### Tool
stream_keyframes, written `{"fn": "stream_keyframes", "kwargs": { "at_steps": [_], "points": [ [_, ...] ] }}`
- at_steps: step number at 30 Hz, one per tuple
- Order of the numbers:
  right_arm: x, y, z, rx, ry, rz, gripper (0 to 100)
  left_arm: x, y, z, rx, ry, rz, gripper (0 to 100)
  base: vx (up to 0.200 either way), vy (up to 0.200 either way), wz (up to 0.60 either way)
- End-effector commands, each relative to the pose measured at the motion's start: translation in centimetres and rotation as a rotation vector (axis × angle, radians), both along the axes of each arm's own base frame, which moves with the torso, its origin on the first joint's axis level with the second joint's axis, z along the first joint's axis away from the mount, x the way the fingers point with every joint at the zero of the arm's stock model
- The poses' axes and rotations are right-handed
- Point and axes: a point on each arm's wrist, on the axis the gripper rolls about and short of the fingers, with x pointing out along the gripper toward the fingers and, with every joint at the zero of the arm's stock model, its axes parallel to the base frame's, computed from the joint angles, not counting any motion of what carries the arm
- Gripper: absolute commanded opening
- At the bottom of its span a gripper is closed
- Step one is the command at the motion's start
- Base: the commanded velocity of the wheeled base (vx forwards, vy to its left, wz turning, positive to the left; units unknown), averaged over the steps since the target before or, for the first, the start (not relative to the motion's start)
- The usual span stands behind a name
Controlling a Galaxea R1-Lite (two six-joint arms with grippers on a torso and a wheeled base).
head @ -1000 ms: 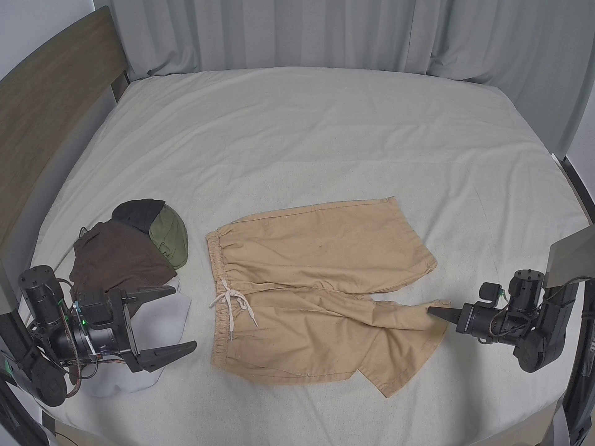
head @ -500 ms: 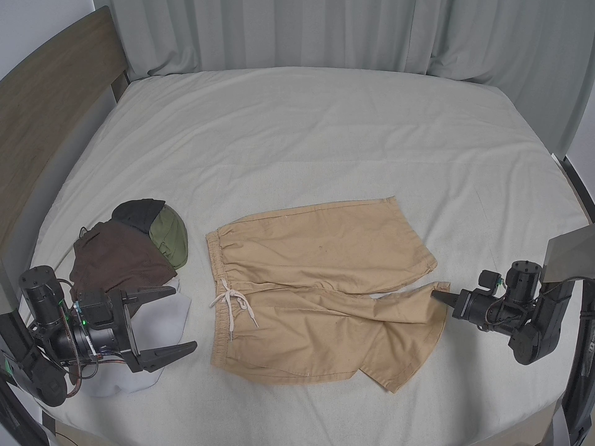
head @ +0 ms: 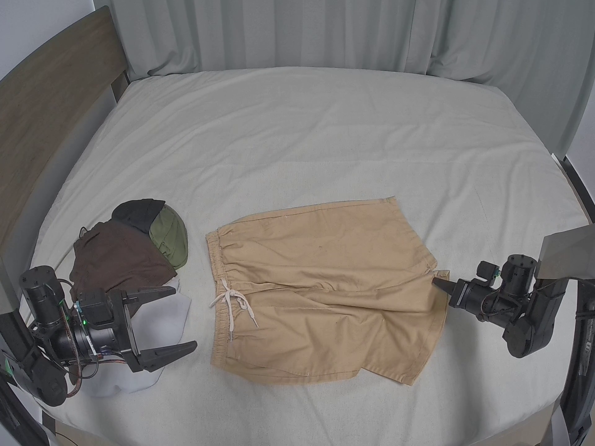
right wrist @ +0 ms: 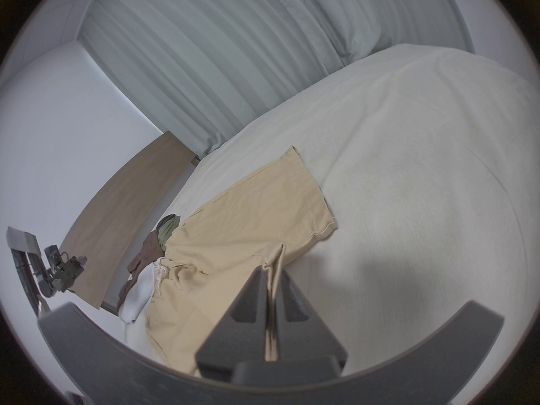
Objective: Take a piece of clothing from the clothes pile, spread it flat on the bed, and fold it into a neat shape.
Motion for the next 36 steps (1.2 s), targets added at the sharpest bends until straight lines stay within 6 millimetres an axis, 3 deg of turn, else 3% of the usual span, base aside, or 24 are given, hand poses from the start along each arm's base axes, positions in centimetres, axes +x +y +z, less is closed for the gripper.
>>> {"fn": "stream_keyframes", "kwargs": {
  "at_steps": [1, 15, 32, 33, 36],
  "points": [
    [0.4, 0.1, -0.4, -0.019, -0.012, -0.002, 0, 0.0, 0.0, 0.0, 0.0, -0.001, 0.0, 100, 0.0, 0.0, 0.0],
    [2.2, 0.2, -1.1, -0.054, -0.053, -0.047, 0, 0.1, 0.1, 0.0, 0.003, 0.001, 0.014, 100, 0.0, 0.0, 0.0],
    [2.1, 0.5, -1.1, -0.089, -0.073, -0.026, 0, 0.1, 0.0, 0.0, 0.003, -0.001, 0.014, 100, 0.0, 0.0, 0.0],
    [2.2, 0.5, -1.1, -0.089, -0.076, -0.026, 100, 0.1, 0.0, -0.1, 0.003, 0.004, 0.014, 100, 0.0, 0.0, 0.0],
    [2.0, 0.5, -0.9, -0.091, -0.079, -0.026, 100, 0.1, 0.0, -0.2, 0.003, 0.007, 0.014, 100, 0.0, 0.0, 0.0]
  ]
}}
